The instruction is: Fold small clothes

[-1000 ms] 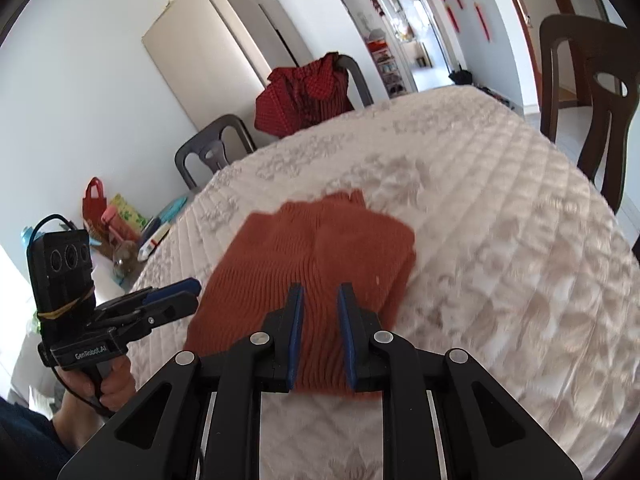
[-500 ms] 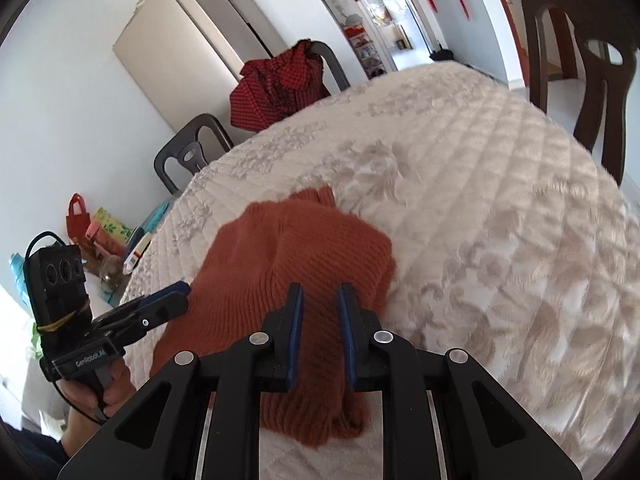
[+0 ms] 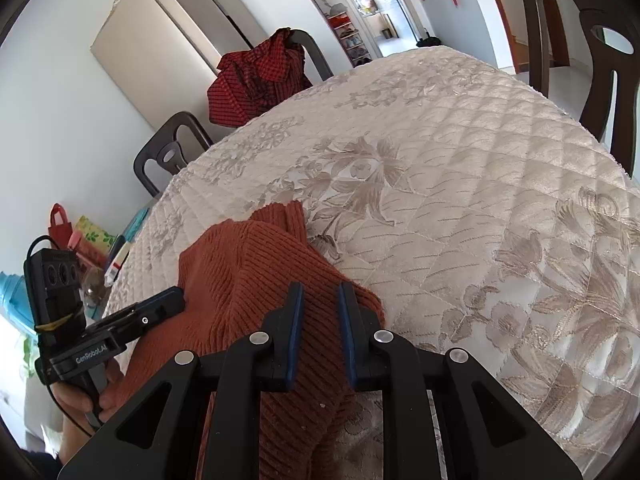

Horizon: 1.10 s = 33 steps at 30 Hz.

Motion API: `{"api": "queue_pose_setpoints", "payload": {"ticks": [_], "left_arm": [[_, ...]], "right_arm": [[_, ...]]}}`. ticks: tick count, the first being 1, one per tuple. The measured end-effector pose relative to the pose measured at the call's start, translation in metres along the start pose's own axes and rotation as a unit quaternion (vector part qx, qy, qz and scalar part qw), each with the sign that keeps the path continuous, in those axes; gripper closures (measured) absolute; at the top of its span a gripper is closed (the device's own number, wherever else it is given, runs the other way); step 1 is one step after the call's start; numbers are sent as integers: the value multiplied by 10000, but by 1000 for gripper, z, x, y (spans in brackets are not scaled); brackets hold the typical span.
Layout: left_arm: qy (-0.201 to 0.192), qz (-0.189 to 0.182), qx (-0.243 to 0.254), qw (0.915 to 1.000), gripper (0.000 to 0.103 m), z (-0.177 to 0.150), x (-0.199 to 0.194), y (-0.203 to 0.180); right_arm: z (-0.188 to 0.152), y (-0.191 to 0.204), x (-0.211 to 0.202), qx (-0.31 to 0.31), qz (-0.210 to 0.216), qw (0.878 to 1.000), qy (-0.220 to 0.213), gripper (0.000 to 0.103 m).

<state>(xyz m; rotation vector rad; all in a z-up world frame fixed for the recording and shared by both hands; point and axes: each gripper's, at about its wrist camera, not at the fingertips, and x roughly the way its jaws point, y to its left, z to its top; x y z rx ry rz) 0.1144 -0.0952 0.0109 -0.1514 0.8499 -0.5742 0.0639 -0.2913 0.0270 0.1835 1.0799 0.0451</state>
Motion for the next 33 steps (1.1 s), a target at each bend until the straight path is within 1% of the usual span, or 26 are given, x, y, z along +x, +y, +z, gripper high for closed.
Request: {"api": "queue_pose_setpoints", "payload": {"ticks": [2,4,8,12,14,17,21,23,25,26,27,29,33], "left_arm": [[-86,79,109,9999,65,-2,-11,-6],[-134,64,155,9998,65,-6,-21,-11],[-170,190,275,9993,65,-17,-37,-21],[-223,337,412,9983,65,-30,-50,-31],[-245,461,510,9973,65,-37,-52,-35],[-251,544,537,9968,64,-42,-49,-35],[-255,602,522,9965,63,-39,-52,-36],[-253,606,524,9965,63,-38,-53,-36],[-252,603,489,9967,61,-39,-53,-35],[-256,594,450,9969,60,-38,-53,-34],[-258,583,428,9970,60,-38,-52,-34],[-263,571,395,9972,58,-36,-52,-32],[-278,537,335,9976,53,-32,-50,-29]], "right_arm": [[0,4,-6,-50,-70,10000,-28,85],[-1,10,-16,-151,-74,9998,-114,85],[-12,24,-41,-416,124,9987,-270,85],[-29,36,-53,-750,94,9969,-209,85],[-39,40,-54,-914,30,9957,-135,85],[-50,39,-49,-1039,-106,9945,-10,85],[-47,38,-50,-931,-77,9956,-41,85],[-44,41,-53,-994,-130,9949,-82,85],[-41,41,-56,-975,-142,9950,-138,79],[-40,40,-56,-937,-118,9954,-157,68],[-38,38,-57,-855,-69,9961,-188,61],[-35,33,-57,-731,-12,9970,-236,58],[-30,25,-51,-584,-36,9981,-191,58]]}}
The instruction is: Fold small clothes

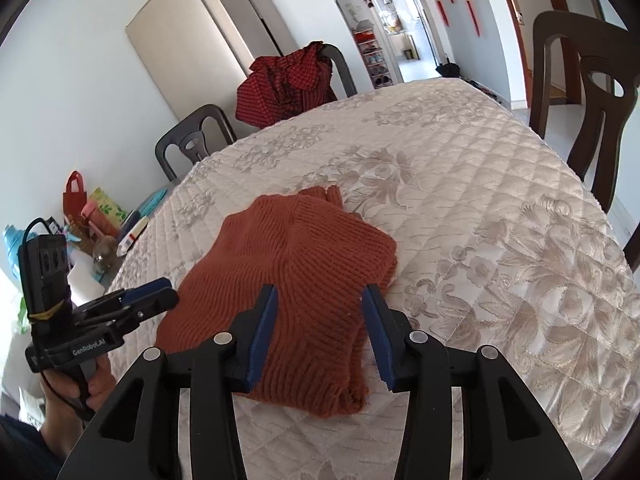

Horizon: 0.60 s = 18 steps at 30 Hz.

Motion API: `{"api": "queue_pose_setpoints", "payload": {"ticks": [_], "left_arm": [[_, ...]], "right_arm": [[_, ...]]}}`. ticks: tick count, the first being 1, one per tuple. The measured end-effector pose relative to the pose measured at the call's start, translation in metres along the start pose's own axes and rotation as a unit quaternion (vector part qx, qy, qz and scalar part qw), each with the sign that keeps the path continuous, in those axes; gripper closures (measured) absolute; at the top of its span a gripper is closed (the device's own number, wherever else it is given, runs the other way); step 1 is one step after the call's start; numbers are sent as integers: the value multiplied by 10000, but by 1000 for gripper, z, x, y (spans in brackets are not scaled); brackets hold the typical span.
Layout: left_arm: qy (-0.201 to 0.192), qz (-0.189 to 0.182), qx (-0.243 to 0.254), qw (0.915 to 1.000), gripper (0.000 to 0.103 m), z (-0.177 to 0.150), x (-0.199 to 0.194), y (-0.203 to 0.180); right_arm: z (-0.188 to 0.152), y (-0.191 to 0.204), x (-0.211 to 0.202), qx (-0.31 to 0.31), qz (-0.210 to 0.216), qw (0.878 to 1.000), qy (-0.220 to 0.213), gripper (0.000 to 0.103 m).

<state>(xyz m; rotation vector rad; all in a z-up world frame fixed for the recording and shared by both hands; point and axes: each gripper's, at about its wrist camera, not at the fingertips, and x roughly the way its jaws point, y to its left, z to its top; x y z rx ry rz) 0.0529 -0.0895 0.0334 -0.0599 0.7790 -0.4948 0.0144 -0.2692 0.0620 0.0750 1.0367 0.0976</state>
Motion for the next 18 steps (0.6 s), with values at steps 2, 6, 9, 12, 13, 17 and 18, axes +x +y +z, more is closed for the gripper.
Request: {"api": "queue_pose_setpoints", "payload": {"ticks": [2,6,9,12,13,17,18], "left_arm": [[1,-83,-85,9999,49,2,3,3],[64,-286,-335,9990,46,4,11,12],[109,-435,-494,9978,42,2,16,18],[149,-566,-612,9964,40,-1,19,22],[166,-635,-680,9955,39,-2,20,25],[255,-956,-957,9905,39,-5,25,31],[284,-1043,-1032,9888,39,-7,26,32]], "right_arm": [[1,-5,5,88,23,9999,67,58],[3,-13,16,266,124,9993,211,58],[3,-20,26,411,183,9984,340,54],[4,-29,33,642,331,9965,424,52],[4,-31,34,718,404,9956,436,52],[4,-35,36,836,582,9938,441,52],[4,-35,36,867,621,9933,439,52]]}}
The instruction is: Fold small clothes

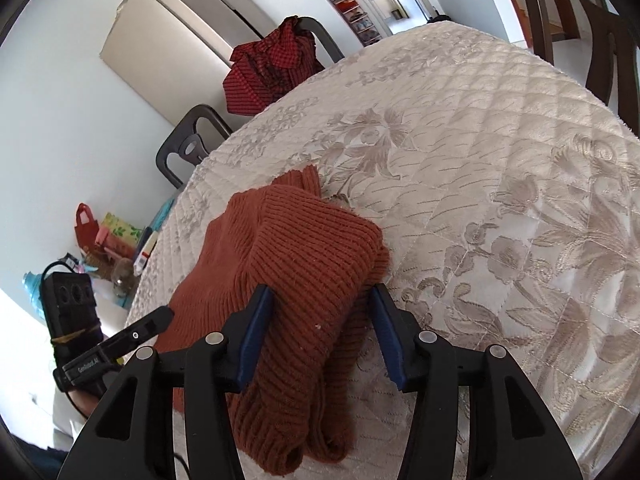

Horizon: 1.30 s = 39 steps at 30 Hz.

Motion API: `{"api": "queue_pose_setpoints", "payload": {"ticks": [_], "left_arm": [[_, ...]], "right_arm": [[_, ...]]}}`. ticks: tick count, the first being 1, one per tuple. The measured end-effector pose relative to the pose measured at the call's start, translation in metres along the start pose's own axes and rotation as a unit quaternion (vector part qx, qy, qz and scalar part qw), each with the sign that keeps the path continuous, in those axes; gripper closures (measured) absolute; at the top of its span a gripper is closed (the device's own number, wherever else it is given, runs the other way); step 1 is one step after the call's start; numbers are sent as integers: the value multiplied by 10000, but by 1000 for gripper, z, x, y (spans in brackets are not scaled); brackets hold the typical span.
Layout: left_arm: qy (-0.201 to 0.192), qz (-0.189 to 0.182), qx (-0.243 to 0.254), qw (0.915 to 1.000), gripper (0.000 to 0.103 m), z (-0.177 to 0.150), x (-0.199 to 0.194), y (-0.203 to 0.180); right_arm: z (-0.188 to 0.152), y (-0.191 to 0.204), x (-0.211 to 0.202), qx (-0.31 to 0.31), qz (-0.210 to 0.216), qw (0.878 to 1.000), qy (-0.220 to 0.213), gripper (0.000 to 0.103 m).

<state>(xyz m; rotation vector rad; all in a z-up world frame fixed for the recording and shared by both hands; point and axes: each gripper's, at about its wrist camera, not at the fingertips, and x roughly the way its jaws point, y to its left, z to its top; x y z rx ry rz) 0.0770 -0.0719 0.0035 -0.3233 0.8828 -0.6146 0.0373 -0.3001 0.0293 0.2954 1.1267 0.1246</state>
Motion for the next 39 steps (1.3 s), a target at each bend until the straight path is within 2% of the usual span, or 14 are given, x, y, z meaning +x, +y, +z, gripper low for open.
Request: {"api": "queue_pose_setpoints", "payload": {"ticks": [3,8,11,16,20,27,31,39], "left_arm": [[62,-231,-96,9997,39,-5,1,-1],[77,-372,-171,9991,39,-9,2,0],[119,-385,-76,9992,41,-6,7,-5],[52,-263,263,9993,59,-2,6,-21],[-114,-428,286,9986,68,3,-8,-21],[-413,-535,350,9971,71,6,-34,-17],[-626,-468,313,9964,72,13,-50,-5],[-864,-199,43,9961,73,26,-73,38]], "right_arm": [[-2,0,0,23,154,9998,100,52],[-10,2,-3,-79,303,9993,203,52],[-8,0,0,18,343,9992,220,58],[-4,4,5,-58,308,9992,244,66],[-5,8,-1,-15,377,9992,164,72],[-2,27,-8,-143,673,9976,2,73],[1,43,-4,-251,839,9962,-32,73],[8,85,32,-580,1031,9929,104,73]]}}
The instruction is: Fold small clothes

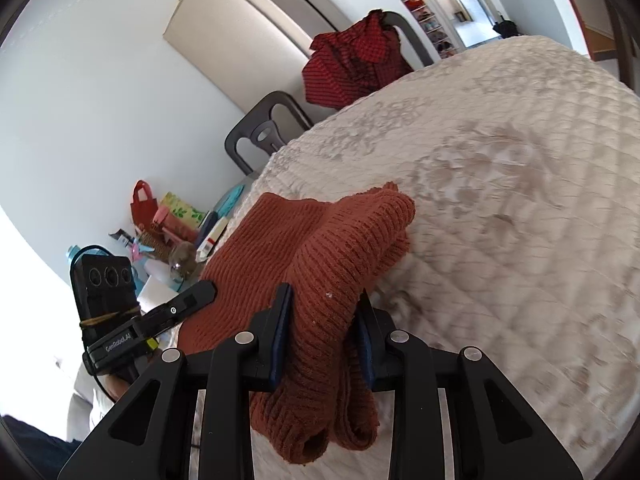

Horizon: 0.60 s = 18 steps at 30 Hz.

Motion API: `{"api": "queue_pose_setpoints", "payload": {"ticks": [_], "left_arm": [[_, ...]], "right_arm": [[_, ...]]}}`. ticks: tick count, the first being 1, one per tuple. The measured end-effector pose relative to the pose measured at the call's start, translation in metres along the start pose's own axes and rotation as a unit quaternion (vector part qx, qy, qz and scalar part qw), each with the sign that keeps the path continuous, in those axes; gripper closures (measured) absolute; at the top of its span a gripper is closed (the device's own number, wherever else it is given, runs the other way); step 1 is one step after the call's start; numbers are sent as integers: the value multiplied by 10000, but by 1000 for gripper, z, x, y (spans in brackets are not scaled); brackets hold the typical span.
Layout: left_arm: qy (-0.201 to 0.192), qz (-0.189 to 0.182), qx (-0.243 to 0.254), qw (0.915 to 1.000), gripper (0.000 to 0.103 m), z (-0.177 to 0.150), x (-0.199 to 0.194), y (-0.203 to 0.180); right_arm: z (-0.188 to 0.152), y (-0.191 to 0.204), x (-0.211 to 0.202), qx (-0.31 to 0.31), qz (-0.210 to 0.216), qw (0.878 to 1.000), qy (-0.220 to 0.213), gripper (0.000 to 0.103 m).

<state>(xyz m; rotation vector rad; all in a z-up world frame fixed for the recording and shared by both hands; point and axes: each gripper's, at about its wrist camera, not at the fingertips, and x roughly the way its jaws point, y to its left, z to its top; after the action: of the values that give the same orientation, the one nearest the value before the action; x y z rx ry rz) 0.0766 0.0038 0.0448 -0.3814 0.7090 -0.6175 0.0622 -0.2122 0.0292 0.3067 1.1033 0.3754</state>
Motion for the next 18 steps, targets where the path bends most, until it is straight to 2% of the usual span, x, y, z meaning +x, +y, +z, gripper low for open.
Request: {"api": "queue_pose_setpoints", "payload": {"ticks": [14,18], "left_arm": [[-423,651,-37,9970,74,42,-35,70],[-428,785,-77,9960,74,45,-35,91]], "right_arm": [[25,61,98,-566,410,9970,333,73],[28,72,121,-677,521,9956,380,73]]}}
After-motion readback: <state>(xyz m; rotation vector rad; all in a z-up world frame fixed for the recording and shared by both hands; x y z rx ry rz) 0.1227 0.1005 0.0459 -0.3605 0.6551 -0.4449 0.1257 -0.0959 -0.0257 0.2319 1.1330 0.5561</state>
